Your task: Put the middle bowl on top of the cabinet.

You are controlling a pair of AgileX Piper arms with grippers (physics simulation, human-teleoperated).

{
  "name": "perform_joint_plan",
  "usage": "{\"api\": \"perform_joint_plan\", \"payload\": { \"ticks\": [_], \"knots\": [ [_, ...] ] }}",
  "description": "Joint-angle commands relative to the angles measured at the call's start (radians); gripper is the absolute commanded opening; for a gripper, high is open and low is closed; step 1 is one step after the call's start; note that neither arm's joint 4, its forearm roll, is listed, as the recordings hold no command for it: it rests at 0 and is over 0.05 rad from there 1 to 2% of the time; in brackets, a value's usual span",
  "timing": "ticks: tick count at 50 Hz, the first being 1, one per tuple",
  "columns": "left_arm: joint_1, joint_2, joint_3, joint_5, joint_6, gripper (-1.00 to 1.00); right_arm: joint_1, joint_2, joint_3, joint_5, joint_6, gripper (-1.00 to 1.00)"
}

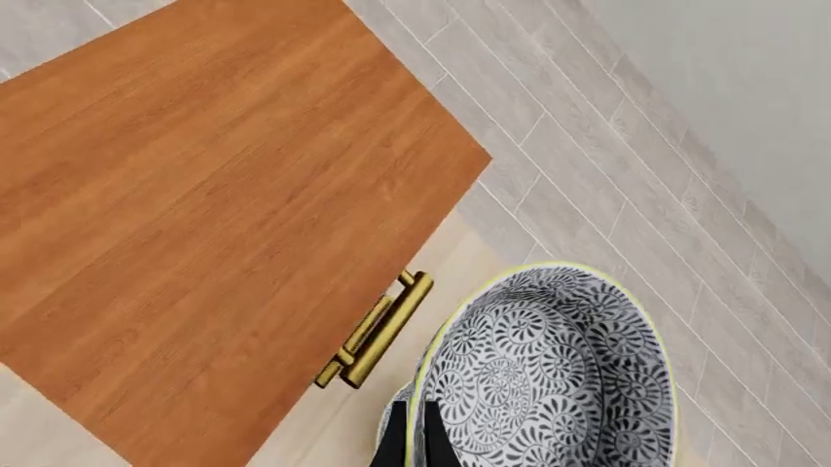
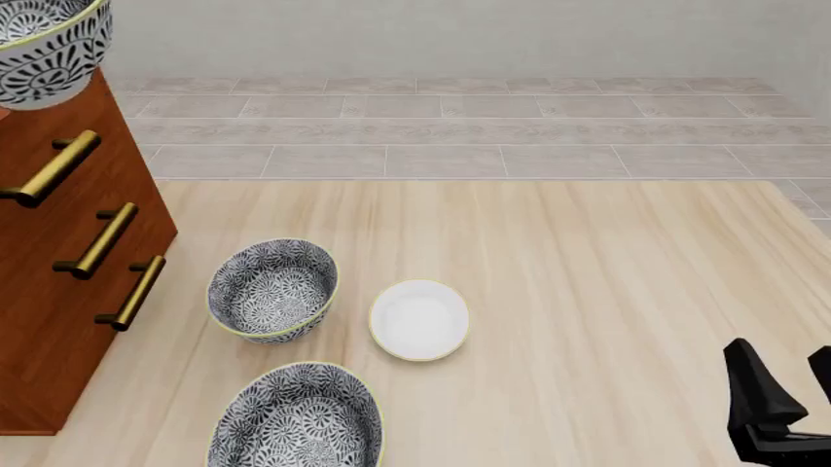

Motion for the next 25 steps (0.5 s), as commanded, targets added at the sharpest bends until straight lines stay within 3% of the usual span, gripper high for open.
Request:
{"api": "perform_joint_plan", "payload": {
  "ticks": [1, 25],
  "knots": [
    [0.053, 0.0, -0.023, 0.0, -0.006, -1.0, -0.001, -0.012, 0.0, 0.011, 0.001, 1.0],
    [0.165, 0.032, -0.06, 0.0, -0.011, -1.0, -0.004, 0.005, 0.0, -0.005, 0.003, 1.0]
  ]
}}
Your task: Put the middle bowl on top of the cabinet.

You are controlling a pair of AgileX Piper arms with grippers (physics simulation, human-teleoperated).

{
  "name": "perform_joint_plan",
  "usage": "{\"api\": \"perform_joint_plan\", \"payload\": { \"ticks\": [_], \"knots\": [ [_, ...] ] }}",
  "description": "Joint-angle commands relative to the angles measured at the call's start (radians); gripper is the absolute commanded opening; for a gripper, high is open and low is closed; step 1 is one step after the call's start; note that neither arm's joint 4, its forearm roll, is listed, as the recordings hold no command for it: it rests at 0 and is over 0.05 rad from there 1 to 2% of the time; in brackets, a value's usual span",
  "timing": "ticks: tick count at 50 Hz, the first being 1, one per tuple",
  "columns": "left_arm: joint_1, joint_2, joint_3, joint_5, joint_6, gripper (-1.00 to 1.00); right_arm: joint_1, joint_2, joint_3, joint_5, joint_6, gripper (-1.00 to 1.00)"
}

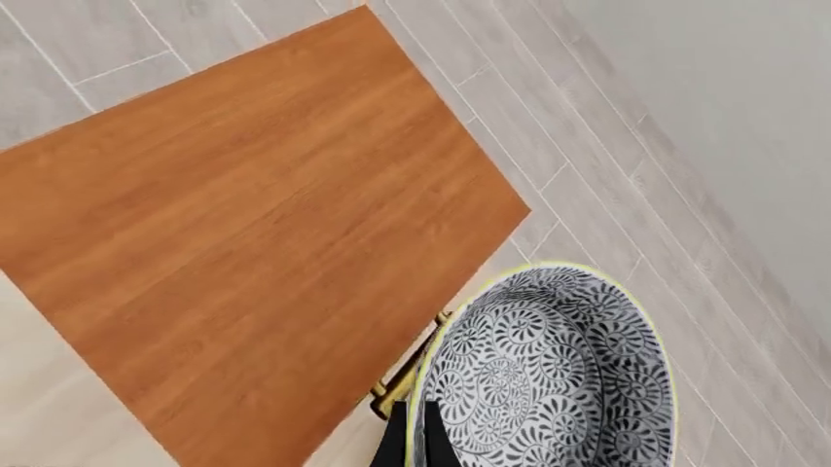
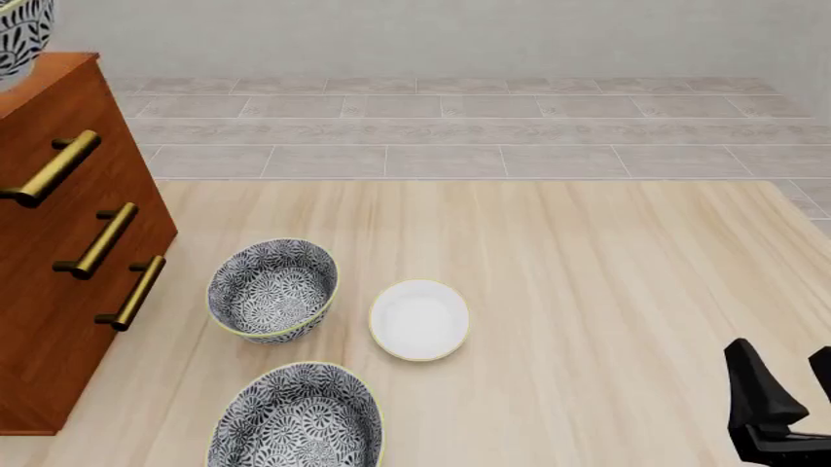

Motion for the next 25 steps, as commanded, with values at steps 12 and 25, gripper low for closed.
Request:
{"api": "perform_joint_plan", "payload": {
  "ticks": [12, 25],
  "knots": [
    [0.116, 0.054, -0.034, 0.0, 0.005, -1.0, 0.0, 0.011, 0.0, -0.009, -0.005, 1.0],
    [0.208, 0.086, -0.035, 0.0, 0.03, -1.0, 0.002, -0.001, 0.0, 0.004, -0.008, 1.0]
  ]
}}
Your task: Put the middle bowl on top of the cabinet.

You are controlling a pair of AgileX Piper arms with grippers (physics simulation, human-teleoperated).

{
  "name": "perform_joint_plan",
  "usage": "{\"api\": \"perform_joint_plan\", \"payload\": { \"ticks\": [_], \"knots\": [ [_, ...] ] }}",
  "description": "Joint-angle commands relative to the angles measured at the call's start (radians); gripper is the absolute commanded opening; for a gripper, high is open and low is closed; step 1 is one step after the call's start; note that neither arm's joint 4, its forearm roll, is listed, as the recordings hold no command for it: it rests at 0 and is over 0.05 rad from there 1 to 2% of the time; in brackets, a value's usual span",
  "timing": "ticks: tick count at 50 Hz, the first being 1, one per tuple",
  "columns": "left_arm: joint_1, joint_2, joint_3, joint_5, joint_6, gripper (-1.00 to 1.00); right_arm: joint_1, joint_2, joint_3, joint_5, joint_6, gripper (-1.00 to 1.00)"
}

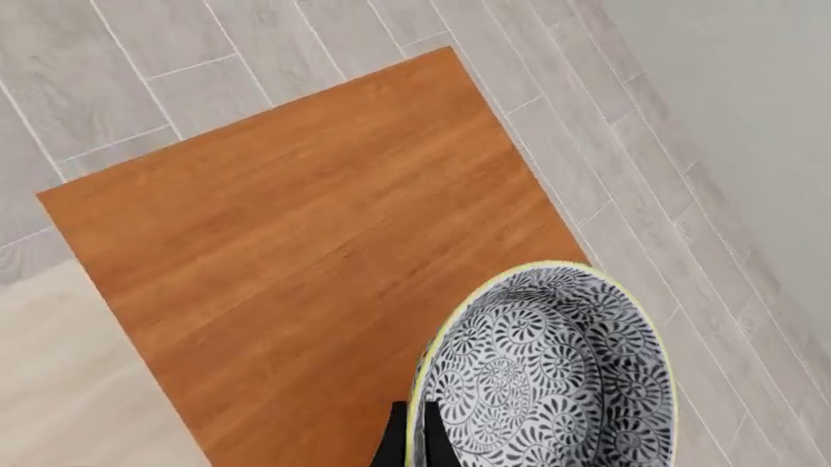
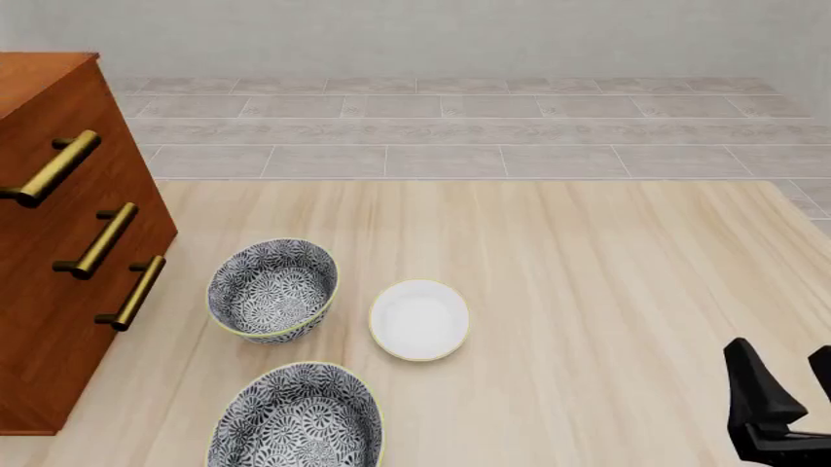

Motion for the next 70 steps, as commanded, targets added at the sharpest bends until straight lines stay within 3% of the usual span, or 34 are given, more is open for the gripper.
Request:
{"api": "perform_joint_plan", "payload": {
  "ticks": [1, 36, 70],
  "knots": [
    [0.073, 0.024, -0.008, 0.0, 0.022, -1.0, 0.001, -0.012, 0.0, 0.013, -0.003, 1.0],
    [0.154, 0.055, 0.025, 0.0, 0.038, -1.0, -0.001, 0.01, 0.0, -0.008, 0.002, 1.0],
    [0.148, 0.068, 0.047, 0.0, 0.052, -1.0, -0.002, 0.012, 0.0, -0.01, 0.007, 1.0]
  ]
}}
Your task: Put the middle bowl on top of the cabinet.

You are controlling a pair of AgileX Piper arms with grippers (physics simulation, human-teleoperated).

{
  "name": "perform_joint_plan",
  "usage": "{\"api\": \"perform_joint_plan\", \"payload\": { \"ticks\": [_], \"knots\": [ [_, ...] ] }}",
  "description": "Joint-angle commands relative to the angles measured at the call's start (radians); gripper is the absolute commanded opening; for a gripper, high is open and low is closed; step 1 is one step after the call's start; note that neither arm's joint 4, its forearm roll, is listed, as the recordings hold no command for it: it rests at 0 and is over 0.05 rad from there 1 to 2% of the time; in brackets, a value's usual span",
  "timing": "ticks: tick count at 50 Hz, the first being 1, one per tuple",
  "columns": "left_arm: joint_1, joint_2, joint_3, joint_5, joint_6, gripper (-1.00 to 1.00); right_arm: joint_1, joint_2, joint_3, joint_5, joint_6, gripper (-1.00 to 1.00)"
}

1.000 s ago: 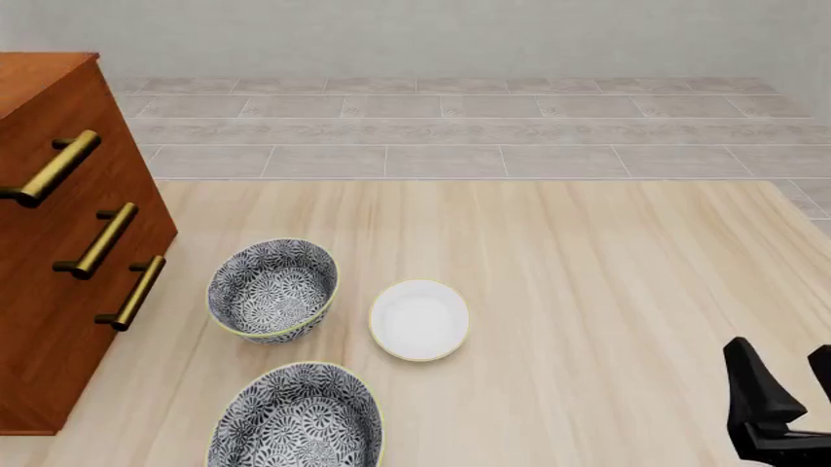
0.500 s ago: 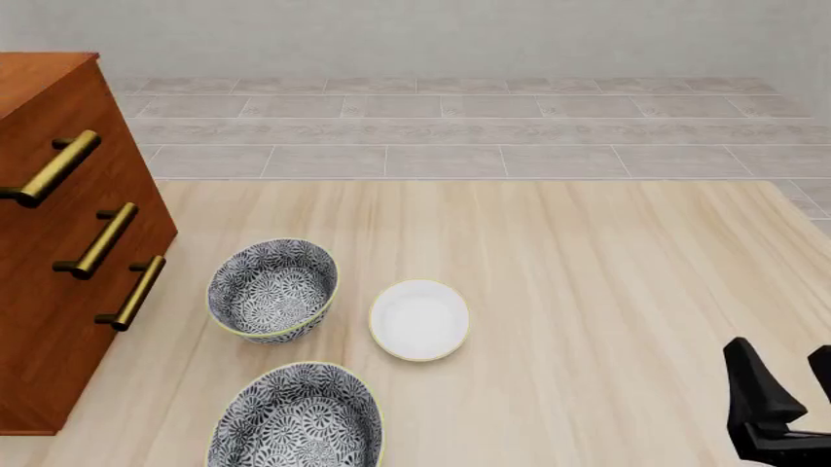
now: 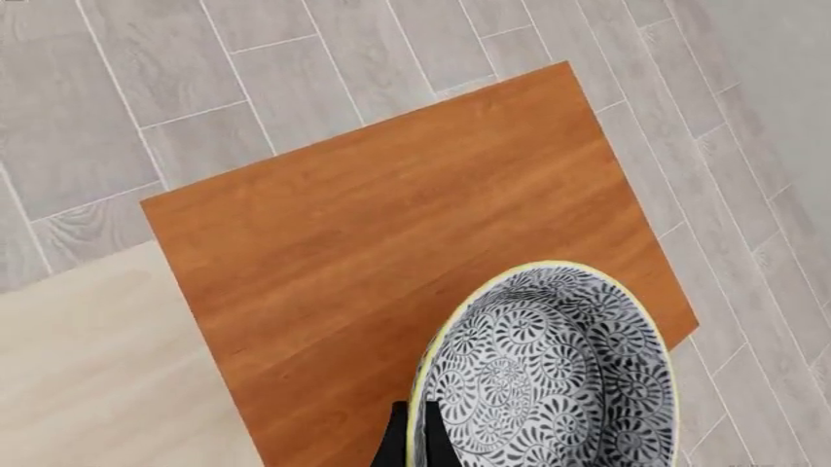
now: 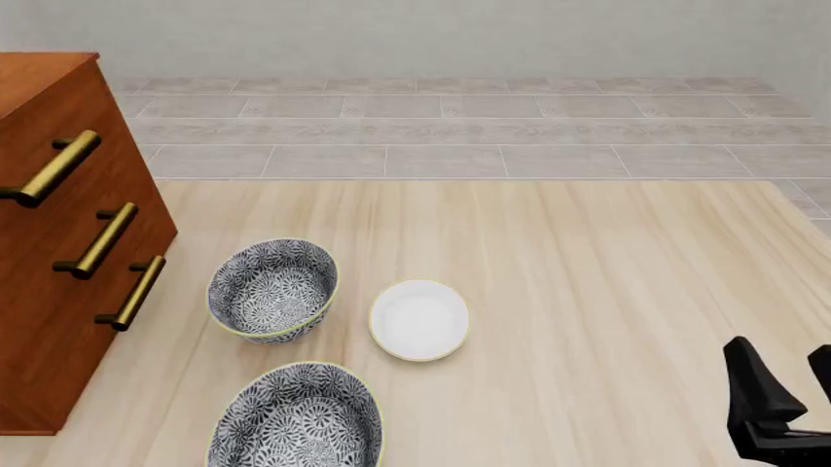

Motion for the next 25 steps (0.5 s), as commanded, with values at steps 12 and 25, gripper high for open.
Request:
{"api": "perform_joint_plan", "payload": {
  "ticks": [12, 25],
  "knots": [
    [0.013, 0.002, 0.005, 0.001, 0.017, -1.0, 0.0, 0.005, 0.0, -0.004, 0.003, 1.0],
    [-0.007, -0.007, -0.034, 0.001, -0.008, -1.0, -0.001, 0.001, 0.0, -0.001, 0.006, 1.0]
  ]
}}
